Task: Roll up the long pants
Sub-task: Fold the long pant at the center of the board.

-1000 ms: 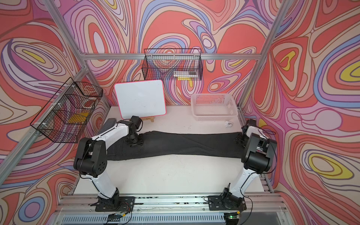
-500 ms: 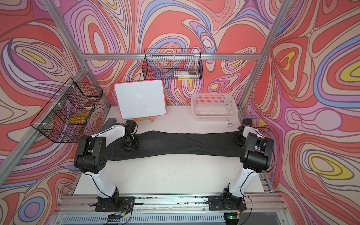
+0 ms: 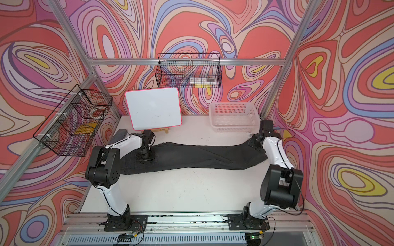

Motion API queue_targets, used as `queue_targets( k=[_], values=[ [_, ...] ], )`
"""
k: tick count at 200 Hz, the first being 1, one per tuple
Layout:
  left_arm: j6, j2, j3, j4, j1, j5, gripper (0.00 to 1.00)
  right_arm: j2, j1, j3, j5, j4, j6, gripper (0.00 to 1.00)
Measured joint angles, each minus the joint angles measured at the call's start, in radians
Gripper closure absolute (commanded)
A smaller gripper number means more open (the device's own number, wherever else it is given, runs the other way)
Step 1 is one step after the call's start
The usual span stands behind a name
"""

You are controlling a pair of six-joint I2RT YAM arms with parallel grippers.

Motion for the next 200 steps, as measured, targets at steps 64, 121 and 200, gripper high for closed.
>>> queue_targets(
  k=[64, 121, 200],
  values=[
    [-0.006, 0.01, 0.011, 0.008, -0.047, -0.002, 0.64, -0.083, 0.367, 0.156, -0.025, -0.08, 0.143, 1.0],
    [-0.078, 0.1, 0.148, 0.024, -0.287, 0.124, 0.6, 0.008, 0.628, 0.346, -0.048, -0.037, 0.269, 1.0],
    [-0.154, -0.291, 0.069, 0.005, 0.014, 0.252, 0.51, 0.237, 0.926, 0.44, -0.098, 0.101, 0.337, 1.0]
  ],
)
